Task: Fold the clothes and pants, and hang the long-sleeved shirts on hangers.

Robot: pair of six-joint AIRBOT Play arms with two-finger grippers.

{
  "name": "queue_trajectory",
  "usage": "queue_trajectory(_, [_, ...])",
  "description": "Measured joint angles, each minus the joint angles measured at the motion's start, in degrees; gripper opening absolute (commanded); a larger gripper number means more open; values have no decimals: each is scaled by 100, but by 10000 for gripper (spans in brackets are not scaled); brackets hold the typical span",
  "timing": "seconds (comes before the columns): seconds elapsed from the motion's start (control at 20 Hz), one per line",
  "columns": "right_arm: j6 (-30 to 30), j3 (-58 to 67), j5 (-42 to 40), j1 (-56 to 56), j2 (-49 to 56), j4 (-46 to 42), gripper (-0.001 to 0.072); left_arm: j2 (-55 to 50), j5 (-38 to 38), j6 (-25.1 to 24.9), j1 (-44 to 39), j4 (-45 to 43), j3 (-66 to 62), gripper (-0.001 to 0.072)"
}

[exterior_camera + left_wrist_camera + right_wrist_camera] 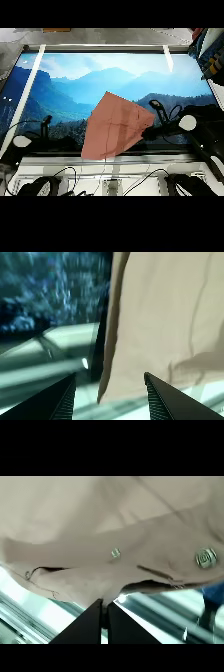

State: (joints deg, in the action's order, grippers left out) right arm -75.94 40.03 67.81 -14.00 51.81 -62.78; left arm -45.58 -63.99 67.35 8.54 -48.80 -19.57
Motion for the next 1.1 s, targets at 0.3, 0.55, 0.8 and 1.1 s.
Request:
queue_trajectory(0.3, [-129, -350, -424, 0, -4, 66, 20, -1375, -122, -835, -297, 356, 142, 477])
queue_trajectory(0.55, [-153, -398, -645, -2, -4, 234, 20, -2173, 149, -1886, -916, 1005, 157, 11])
queue_trajectory(0.8, [-162, -343, -704, -2, -9, 315, 20, -2288, 212, -2177, -1128, 1224, -280, 10])
queue_trajectory(1.1, [-120, 590, -592, 0, -291, 697, 20, -1261, -365, -1930, -839, 1298, -2092, 10])
